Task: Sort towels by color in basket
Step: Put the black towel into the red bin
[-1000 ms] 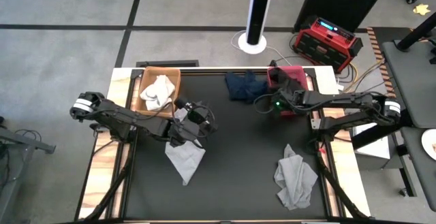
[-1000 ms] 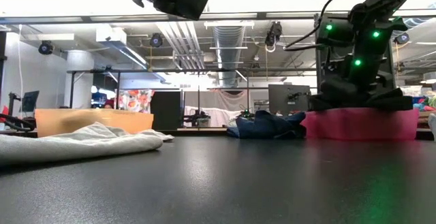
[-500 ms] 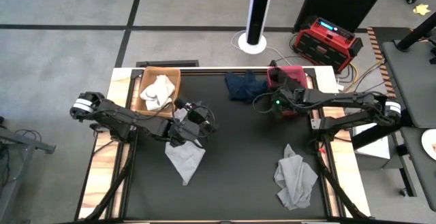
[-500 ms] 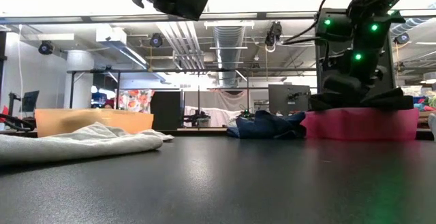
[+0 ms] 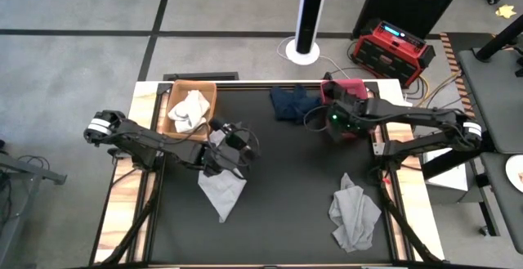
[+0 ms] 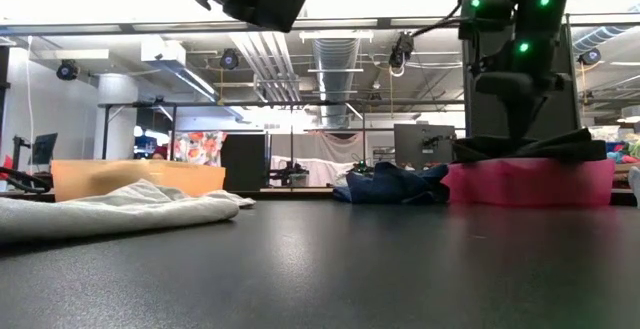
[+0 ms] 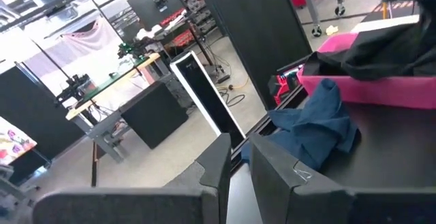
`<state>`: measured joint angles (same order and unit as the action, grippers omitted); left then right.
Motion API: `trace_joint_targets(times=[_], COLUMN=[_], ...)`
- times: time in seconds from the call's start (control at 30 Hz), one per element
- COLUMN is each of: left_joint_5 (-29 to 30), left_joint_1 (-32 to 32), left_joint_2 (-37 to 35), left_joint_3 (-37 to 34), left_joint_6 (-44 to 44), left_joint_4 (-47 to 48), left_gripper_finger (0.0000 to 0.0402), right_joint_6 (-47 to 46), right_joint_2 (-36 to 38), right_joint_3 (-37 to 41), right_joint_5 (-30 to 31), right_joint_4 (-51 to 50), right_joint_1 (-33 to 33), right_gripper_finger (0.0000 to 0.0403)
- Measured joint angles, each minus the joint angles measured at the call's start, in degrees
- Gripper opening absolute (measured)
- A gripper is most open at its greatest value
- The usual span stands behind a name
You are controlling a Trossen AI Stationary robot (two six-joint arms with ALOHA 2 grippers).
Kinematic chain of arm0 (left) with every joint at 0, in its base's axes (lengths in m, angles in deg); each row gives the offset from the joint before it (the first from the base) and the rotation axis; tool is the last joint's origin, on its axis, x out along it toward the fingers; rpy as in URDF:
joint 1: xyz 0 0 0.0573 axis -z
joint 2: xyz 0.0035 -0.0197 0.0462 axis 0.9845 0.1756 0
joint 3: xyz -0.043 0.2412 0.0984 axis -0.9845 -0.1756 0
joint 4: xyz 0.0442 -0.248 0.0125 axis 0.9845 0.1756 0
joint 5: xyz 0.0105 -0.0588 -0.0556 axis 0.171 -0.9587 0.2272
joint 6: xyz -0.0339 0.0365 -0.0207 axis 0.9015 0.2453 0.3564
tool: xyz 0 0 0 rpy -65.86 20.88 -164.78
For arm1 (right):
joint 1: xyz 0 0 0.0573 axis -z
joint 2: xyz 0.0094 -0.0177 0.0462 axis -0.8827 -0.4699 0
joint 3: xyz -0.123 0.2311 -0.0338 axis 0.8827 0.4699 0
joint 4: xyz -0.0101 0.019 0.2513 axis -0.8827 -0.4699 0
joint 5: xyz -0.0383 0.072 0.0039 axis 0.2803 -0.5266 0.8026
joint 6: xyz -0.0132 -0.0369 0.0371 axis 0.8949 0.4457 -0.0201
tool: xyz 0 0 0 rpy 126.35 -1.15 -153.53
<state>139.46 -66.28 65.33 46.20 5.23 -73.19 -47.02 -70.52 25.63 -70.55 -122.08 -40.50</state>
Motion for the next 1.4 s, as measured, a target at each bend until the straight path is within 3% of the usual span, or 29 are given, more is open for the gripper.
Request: trace_joint_targets(times=[0.2, 0.4, 0.83, 0.9, 1.2, 1.4], left_joint_5=[0.1, 0.2, 0.7, 0.7, 3.4, 4.2], left_joint_1=[1.9, 4.1, 8.2, 8.7, 10.5, 10.6], left_joint_2=[-1.2, -2.5, -4.8, -4.8, -4.8, -4.9], left_joint_3=[0.0, 0.0, 0.0, 0.0, 0.0, 0.0], left_joint_6=[1.1, 1.1, 1.1, 1.1, 1.2, 2.0], left_joint_4=[1.7, 1.9, 2.3, 2.3, 2.8, 3.2], left_gripper_finger=[0.0038, 0.0038, 0.0038, 0.0038, 0.0038, 0.0038], right_joint_6=[-2.5, -3.8, -4.0, -3.7, -4.8, -7.9], right_joint_2=[0.0, 0.0, 0.0, 0.1, 3.1, 3.3], right_joint_3=[0.2, 2.6, 3.9, 3.8, 1.5, 3.3], right_joint_5=[-1.4, -1.0, 15.5, 14.4, -1.8, -3.6], right_joint_4=[-10.6, -11.6, -11.3, -11.3, -11.4, -11.6], right_joint_1=[0.0, 0.0, 0.7, 0.7, -1.8, -5.4], right_gripper_finger=[0.0009, 0.0009, 0.0009, 0.0009, 0.0009, 0.0009])
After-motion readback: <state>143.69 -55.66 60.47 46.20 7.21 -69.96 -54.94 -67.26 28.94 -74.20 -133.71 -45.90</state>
